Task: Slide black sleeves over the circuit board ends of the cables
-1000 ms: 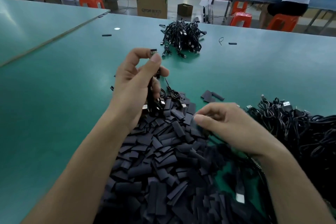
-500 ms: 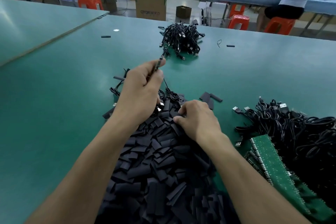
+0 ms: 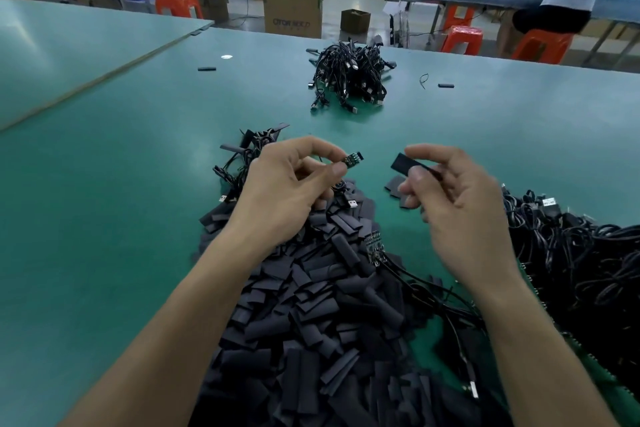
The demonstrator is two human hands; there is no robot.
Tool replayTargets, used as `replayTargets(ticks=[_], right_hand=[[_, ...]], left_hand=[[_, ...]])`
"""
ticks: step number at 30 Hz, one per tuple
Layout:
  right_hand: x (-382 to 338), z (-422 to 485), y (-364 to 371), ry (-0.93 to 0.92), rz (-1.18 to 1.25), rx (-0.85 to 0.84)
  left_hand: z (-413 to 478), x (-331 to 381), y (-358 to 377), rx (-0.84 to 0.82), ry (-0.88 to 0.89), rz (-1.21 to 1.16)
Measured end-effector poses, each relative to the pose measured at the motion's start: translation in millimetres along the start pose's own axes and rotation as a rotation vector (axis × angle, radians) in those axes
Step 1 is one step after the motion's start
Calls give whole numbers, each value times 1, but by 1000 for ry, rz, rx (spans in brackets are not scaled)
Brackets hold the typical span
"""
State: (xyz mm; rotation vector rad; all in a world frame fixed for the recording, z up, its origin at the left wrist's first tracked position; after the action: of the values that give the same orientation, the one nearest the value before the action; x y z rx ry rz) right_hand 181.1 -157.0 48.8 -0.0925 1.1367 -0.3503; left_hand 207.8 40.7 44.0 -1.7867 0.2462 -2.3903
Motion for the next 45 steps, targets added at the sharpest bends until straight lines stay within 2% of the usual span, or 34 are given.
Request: replayTargets(ticks=[15,31,40,45], right_hand=[[-14,-3,-6,-150,-22,38],[-7,-4,-1,-162,22,42],[-4,-5,-1,-170,-24,-13],[-4,-5,0,-170,15,-166]], left_hand=[[-5,14,5,-79,115,102],[-7,17,12,-112,74,69],[-7,15,11,-179,79,57],[-7,13,11,-305,36,16]])
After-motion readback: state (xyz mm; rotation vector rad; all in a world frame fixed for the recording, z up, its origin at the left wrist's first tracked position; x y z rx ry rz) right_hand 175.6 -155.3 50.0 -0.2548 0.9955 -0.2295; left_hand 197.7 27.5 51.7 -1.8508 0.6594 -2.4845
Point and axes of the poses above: each hand's wrist, its own z-axis towards the middle knuckle, its own y-axis out of the palm, x = y × z, the point moved 4 cm from there along z, towards the middle knuckle, and after that the axes turned 2 degrees about x, right-handed, at the moved point
